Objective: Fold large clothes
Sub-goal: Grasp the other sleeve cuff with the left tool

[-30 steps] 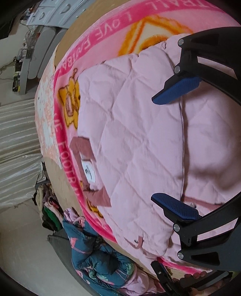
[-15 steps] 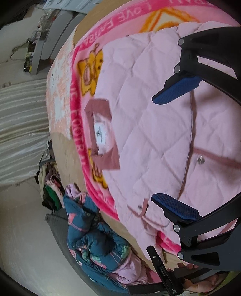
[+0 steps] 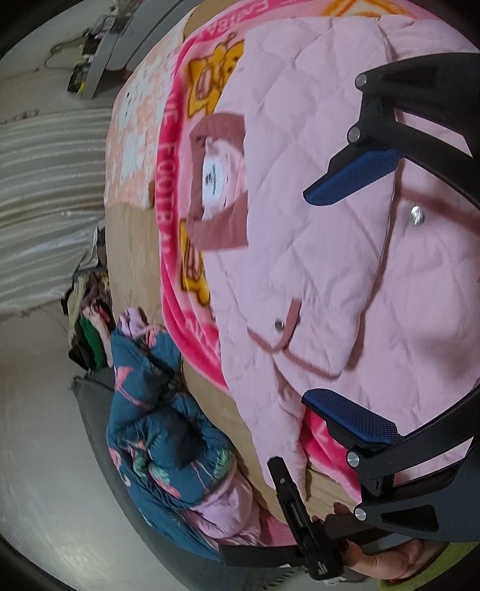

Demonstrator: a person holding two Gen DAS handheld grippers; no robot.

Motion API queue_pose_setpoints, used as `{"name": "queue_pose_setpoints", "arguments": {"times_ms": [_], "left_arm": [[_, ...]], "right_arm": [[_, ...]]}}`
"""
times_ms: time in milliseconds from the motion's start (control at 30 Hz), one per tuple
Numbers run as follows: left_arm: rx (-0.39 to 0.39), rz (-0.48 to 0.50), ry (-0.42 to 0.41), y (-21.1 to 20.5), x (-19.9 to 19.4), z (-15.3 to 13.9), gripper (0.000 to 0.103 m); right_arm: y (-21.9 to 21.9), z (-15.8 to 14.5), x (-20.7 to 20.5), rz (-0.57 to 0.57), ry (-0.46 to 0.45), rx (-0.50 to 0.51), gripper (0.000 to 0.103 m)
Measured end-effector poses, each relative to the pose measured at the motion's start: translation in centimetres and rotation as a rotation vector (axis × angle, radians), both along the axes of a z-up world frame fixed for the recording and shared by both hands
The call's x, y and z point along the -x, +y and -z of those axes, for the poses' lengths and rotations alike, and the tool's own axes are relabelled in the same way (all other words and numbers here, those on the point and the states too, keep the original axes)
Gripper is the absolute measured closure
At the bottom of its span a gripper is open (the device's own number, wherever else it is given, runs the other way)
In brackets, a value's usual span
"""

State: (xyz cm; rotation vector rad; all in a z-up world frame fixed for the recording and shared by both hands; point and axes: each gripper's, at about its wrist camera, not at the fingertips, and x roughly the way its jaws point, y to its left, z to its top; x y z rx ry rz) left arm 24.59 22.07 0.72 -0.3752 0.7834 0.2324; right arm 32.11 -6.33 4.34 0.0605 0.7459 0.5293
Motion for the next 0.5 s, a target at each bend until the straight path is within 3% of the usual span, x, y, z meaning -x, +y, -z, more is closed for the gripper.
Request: {"name": "queue_pose_setpoints", "arguments": {"times_ms": [500], "left_arm": [[0.054, -0.177, 0.009, 6.3, 1.4, 0.7, 0.009]], "right_arm": [[7.1, -0.9, -0.3, -0.132, -0.007, -0.006, 0.004]]}}
